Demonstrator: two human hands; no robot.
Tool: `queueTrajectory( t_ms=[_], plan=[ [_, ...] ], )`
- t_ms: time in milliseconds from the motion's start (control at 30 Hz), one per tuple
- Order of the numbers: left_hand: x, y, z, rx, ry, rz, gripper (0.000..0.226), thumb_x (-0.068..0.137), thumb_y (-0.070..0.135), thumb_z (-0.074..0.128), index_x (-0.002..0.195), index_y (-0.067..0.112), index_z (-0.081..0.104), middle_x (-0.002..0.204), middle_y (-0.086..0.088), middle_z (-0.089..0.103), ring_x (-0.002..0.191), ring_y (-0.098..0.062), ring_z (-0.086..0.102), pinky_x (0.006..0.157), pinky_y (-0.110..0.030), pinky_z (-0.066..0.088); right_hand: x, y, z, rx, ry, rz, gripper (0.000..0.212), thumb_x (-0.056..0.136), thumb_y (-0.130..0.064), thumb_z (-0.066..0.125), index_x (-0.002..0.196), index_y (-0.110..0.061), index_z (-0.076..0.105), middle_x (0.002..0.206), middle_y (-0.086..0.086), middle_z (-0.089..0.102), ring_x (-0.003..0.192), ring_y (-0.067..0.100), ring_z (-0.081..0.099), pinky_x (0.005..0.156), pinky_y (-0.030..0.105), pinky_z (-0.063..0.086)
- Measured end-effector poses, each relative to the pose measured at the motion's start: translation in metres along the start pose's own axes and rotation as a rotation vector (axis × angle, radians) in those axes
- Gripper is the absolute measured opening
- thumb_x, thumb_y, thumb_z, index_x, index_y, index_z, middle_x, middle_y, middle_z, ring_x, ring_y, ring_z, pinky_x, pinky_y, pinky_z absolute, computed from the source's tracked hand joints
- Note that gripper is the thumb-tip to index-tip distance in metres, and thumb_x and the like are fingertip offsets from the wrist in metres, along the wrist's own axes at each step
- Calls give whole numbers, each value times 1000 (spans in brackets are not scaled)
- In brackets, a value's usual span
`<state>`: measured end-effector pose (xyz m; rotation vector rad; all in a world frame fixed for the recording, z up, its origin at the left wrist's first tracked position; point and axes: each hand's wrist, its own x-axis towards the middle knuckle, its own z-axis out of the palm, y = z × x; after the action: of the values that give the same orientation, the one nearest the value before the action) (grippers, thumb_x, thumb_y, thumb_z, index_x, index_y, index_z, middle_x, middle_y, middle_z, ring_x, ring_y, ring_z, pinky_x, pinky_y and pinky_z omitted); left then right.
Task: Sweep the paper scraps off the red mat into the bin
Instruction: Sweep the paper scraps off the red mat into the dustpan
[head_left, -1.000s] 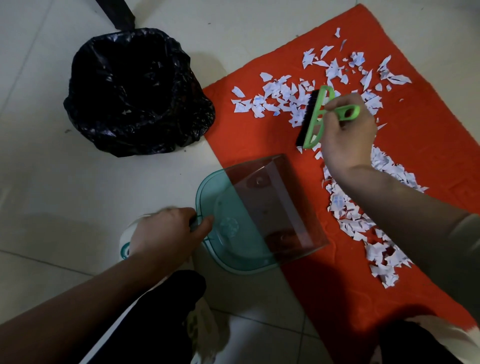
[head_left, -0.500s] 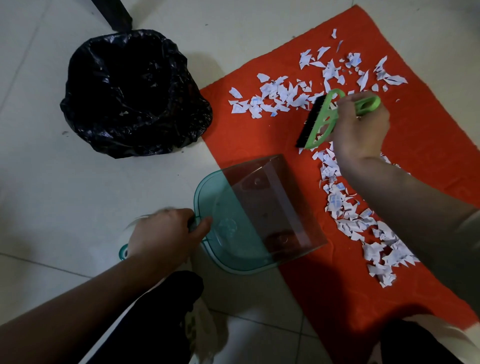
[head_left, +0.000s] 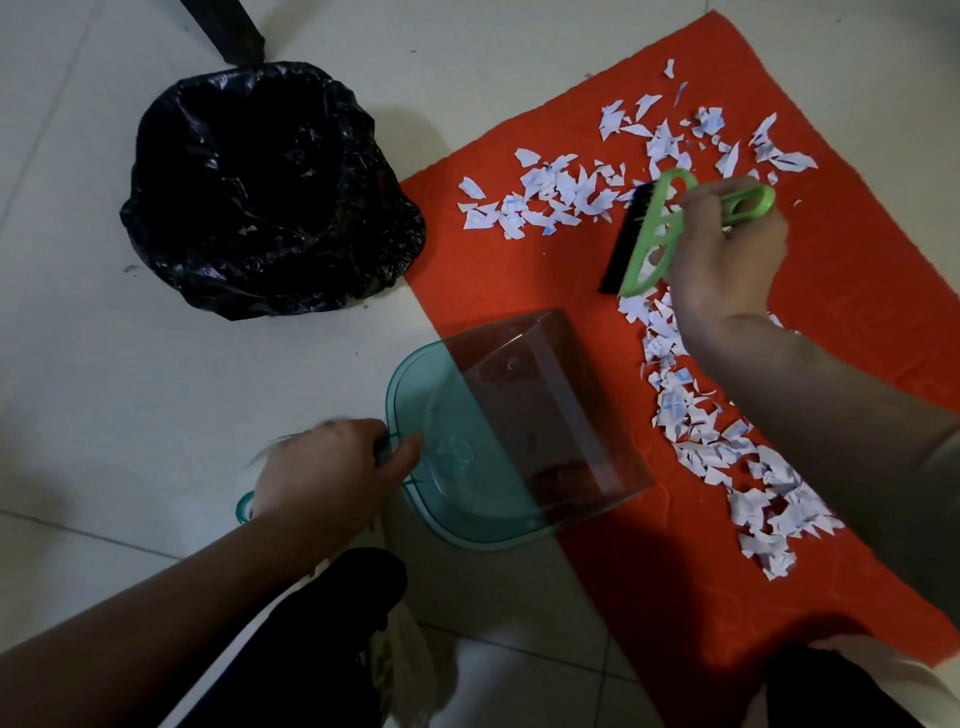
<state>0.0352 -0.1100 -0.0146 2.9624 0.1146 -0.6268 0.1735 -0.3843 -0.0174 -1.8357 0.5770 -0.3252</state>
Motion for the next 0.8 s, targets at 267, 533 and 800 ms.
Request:
queueTrajectory(
  t_ms=[267,533,800],
  plan=[
    [6,-5,-5,18,0,-4,55,90,65,38,59,20,43,57,3,53,55,-16,54,51,-27,39,-11,-19,48,321,-231,121,16,94,-4,49,83,-12,58,68,11,59,56,29,62,44,22,44],
    [14,-15,-4,32,-44,32,54,91,67,32,62,23,41,59,6,52,58,-14,56,58,-28,47,-12,-27,100,336,-386,151,13,94,-1,47,92,-8,58,78,20,62,58,29,64,47,25,48],
    [23,-15,-7,10,-47,26,54,91,67,32,61,23,40,57,5,51,55,-12,54,56,-27,44,-11,-13,124,189,-431,205,19,94,-5,49,85,-17,61,76,11,65,62,27,65,58,33,54]
  ],
)
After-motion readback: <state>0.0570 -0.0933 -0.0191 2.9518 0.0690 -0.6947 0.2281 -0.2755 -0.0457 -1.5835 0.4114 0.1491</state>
